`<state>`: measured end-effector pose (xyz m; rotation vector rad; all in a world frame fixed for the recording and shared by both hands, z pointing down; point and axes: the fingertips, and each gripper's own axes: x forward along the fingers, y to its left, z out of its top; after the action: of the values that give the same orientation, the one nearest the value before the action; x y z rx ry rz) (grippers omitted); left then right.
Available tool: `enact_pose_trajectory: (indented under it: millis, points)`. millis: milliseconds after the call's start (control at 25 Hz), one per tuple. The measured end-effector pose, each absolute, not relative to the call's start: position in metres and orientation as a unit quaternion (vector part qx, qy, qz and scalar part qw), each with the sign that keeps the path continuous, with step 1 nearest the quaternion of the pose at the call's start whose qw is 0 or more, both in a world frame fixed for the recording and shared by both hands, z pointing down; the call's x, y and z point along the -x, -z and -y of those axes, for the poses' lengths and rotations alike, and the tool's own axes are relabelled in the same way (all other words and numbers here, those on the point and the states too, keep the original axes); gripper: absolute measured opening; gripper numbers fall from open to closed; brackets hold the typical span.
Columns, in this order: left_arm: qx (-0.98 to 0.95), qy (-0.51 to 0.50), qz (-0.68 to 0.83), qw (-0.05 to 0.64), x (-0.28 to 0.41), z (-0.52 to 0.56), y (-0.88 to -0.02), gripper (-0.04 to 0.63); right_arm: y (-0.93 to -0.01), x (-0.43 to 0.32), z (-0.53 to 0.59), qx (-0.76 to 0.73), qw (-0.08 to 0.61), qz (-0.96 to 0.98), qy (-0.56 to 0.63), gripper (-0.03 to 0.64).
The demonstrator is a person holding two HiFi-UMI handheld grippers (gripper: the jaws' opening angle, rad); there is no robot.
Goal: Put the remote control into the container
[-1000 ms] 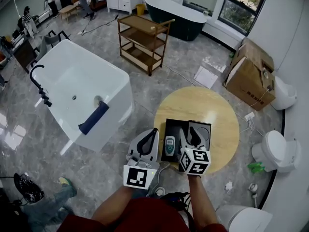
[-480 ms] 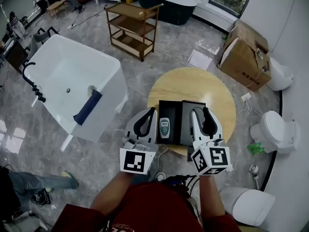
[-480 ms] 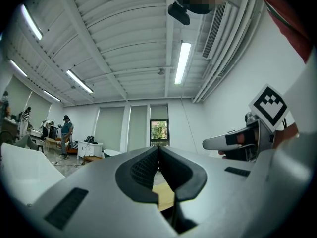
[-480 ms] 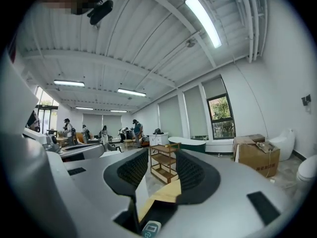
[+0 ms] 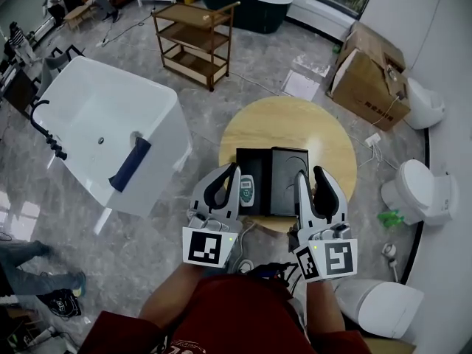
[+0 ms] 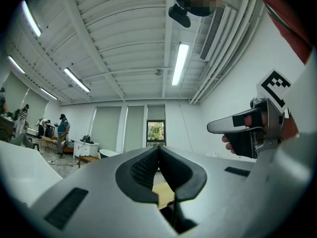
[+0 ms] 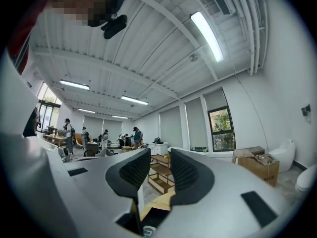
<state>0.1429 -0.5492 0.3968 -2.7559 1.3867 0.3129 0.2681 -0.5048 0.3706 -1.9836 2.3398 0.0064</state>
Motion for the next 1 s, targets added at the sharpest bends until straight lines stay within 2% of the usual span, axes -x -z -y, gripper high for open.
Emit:
enact_pose_trajectory:
  millis: [200, 360, 1000]
  points:
    - [0.891, -0.099, -0.444, 0.019, -0.145, 0.54, -0.398, 0.015, -0.37, -0.265, 0.499, 0.649, 0.043, -0.759, -0.005, 0.06]
    - [0.89, -0.098, -0.446, 0.015, -0.143, 0.535, -0.399, 0.015, -0.371, -0.262, 0.498, 0.655, 0.028, -0.755, -0.013, 0.025]
    - [0.878, -0.099, -0.468, 0.018, -0.128, 0.537, -0.395, 0.015, -0.387, -0.26, 0.505, 0.657, 0.003, -0.754, 0.005, 0.022]
